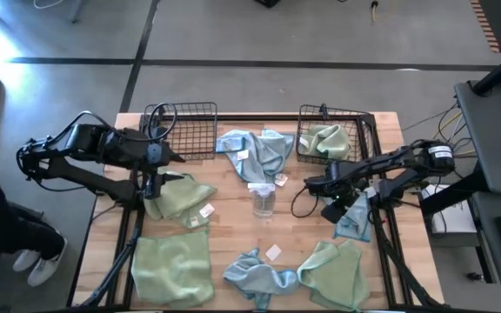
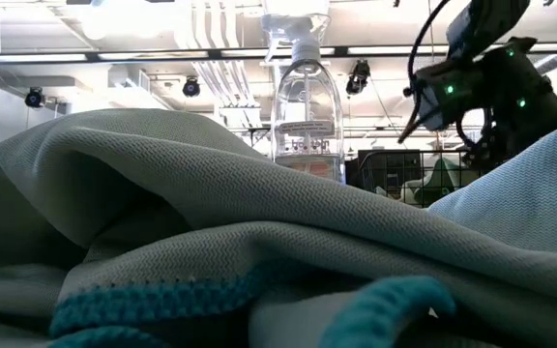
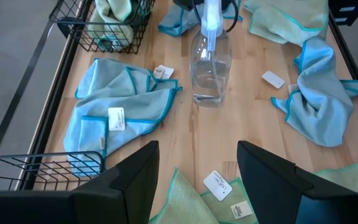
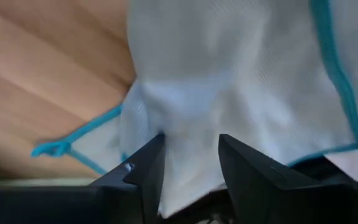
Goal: Sort microfiber towel by color & place in baskets
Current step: Put the blue towel into the left wire basket
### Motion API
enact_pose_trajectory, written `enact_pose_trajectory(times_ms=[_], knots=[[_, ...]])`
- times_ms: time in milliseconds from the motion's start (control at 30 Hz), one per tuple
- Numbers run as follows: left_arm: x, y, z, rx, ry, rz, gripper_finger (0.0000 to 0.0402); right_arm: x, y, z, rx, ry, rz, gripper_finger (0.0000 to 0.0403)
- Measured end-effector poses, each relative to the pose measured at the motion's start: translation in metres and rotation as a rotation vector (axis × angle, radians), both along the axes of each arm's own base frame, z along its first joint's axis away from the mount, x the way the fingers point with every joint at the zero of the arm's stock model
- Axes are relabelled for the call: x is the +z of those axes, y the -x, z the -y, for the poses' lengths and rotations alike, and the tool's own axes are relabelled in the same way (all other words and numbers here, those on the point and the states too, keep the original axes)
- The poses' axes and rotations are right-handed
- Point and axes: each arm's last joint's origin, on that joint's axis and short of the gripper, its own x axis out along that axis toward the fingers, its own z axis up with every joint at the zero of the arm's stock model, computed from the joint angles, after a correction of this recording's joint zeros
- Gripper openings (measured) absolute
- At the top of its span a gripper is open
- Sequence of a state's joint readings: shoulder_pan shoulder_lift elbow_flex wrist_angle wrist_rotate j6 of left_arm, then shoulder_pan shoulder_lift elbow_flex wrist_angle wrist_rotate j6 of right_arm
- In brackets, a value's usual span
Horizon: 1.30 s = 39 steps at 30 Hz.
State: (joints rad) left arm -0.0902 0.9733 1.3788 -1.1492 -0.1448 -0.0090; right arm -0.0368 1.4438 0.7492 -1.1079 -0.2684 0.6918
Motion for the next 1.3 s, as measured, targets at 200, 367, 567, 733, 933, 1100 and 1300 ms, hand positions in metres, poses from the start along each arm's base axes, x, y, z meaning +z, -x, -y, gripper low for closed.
enact_pose_trajectory(times_ms=[200,367,567,733,933,1100,1300], knots=[[0.000,0.000,0.000,0.000,0.000,-0.001,0.0201,-0.019,-0.009,0.000,0.023,-0.011,0.002,0.0148],[0.000,0.000,0.000,0.001,0.000,-0.001,0.0201,-0.032,-0.012,0.000,0.052,-0.034,-0.054,0.0148],[0.000,0.000,0.000,0.001,-0.001,-0.001,0.0201,-0.036,-0.013,0.000,0.049,-0.034,-0.077,0.0127],[0.000,0.000,0.000,0.002,-0.001,0.000,0.0201,-0.029,-0.013,0.000,0.045,-0.036,-0.037,0.0069],[0.000,0.000,0.000,0.003,-0.002,0.000,0.0201,-0.018,-0.011,0.001,0.009,0.004,0.014,0.0016],[0.000,0.000,0.000,0.003,-0.002,0.000,0.0201,0.001,-0.015,0.001,-0.042,0.038,0.106,0.0015],[0.001,-0.002,0.000,0.003,-0.001,0.015,0.0201,0.044,-0.033,0.005,-0.047,0.154,0.308,0.0014]])
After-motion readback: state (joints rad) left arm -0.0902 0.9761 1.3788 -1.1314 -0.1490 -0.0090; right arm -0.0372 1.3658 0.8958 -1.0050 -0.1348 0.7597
